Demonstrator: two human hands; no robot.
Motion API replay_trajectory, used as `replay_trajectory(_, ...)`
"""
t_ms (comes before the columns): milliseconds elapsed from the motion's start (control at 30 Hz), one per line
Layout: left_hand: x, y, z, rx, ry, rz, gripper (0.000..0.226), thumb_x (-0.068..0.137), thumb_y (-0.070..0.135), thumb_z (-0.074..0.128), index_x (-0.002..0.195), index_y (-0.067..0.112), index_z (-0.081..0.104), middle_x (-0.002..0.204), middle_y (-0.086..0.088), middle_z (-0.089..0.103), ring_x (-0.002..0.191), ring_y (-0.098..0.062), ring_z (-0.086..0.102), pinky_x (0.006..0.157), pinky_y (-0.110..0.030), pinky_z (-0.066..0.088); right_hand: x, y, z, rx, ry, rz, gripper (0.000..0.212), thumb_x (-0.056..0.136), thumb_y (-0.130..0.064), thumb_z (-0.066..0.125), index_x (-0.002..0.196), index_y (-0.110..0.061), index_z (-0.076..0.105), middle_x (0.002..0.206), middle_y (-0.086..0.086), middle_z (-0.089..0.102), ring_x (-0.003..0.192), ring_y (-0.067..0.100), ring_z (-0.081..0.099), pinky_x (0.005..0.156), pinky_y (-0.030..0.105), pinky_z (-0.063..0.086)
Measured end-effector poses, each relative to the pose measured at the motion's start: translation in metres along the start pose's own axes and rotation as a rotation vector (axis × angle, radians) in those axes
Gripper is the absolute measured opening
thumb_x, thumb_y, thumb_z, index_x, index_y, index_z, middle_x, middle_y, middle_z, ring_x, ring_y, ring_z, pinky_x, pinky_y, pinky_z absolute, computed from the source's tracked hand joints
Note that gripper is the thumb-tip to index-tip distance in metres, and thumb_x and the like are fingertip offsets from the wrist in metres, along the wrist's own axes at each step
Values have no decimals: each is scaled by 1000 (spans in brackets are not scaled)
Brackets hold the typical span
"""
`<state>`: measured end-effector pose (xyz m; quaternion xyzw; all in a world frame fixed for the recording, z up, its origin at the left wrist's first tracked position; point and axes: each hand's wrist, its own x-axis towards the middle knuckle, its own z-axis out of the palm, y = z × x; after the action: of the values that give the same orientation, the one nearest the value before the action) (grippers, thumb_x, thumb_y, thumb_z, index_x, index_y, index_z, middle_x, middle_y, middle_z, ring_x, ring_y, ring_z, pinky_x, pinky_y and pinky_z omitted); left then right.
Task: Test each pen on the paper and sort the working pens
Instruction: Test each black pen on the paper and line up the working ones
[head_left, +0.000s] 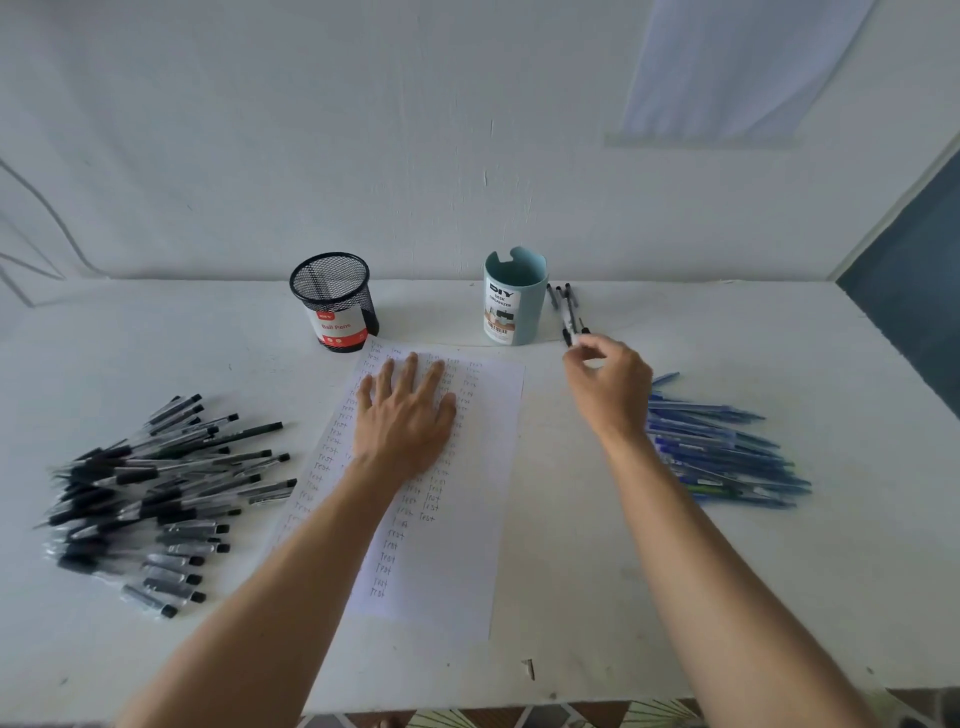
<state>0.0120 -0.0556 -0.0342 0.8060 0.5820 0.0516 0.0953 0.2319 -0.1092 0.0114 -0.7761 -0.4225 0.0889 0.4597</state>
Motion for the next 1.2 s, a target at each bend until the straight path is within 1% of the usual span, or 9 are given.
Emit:
replay_trajectory(133,1,0,0,-4,8,0,60,102,55,22,158,35,15,168,0,9,154,-26,2,124,-51,2,40,12,1,-102,-49,81,15,77,-15,53,72,-3,61,73,12,60,69,33,48,61,35,40)
replay_trajectory(200,1,-1,0,-3,13,0,60,102,55,23,158,35,15,168,0,10,154,-26,2,124,-51,2,57,14,3,-153,-51,104,20,78,-7,51,87,6,63,85,19,66,80,41,55,67,40,47)
replay_trajectory(267,1,-1,-1,-8,18,0,60,102,55,23,158,35,16,168,0,10,154,-26,2,124,-51,2,70,16,6,-191,-47,102,28,84,3,51,108,7,65,107,23,69,102,41,60,85,44,51)
replay_trajectory(467,2,-1,-1,-19,26,4,58,101,54,25,156,35,20,167,0,14,154,-26,5,123,-51,5,91,27,18,-250,-119,135,36,94,2,50,128,-2,65,126,18,66,119,33,59,95,31,47)
replay_trajectory(667,3,-2,0,-16,40,4,57,100,56,27,154,36,22,166,1,17,153,-26,8,123,-51,7,87,17,19,-155,-214,155,40,93,-11,53,130,-1,61,128,18,65,123,36,55,100,33,43)
replay_trajectory(800,2,-2,0,-15,37,5,57,100,56,27,154,36,22,166,1,17,153,-26,9,123,-51,8,80,14,20,-140,-256,132,33,84,-19,53,107,2,64,103,21,68,102,42,57,80,39,45)
replay_trajectory(933,1,-1,-2,-33,34,2,58,101,56,27,155,36,22,167,1,16,153,-25,7,124,-49,6,70,16,20,-168,-249,122,45,89,-14,56,133,-4,57,117,19,66,114,39,55,91,38,45)
replay_trajectory(1067,0,-2,-3,-61,41,0,59,100,57,31,155,36,26,166,2,18,153,-23,9,124,-46,6,48,12,26,-233,-205,-8,38,85,-14,61,123,-8,63,123,13,64,120,37,51,94,39,42)
replay_trajectory(1200,0,-5,-5,-254,116,-54,56,94,54,52,144,29,48,158,3,37,148,-21,24,122,-44,14,7,3,31,-201,-206,-176,36,83,-10,63,118,-9,66,123,12,64,120,34,51,96,38,39)
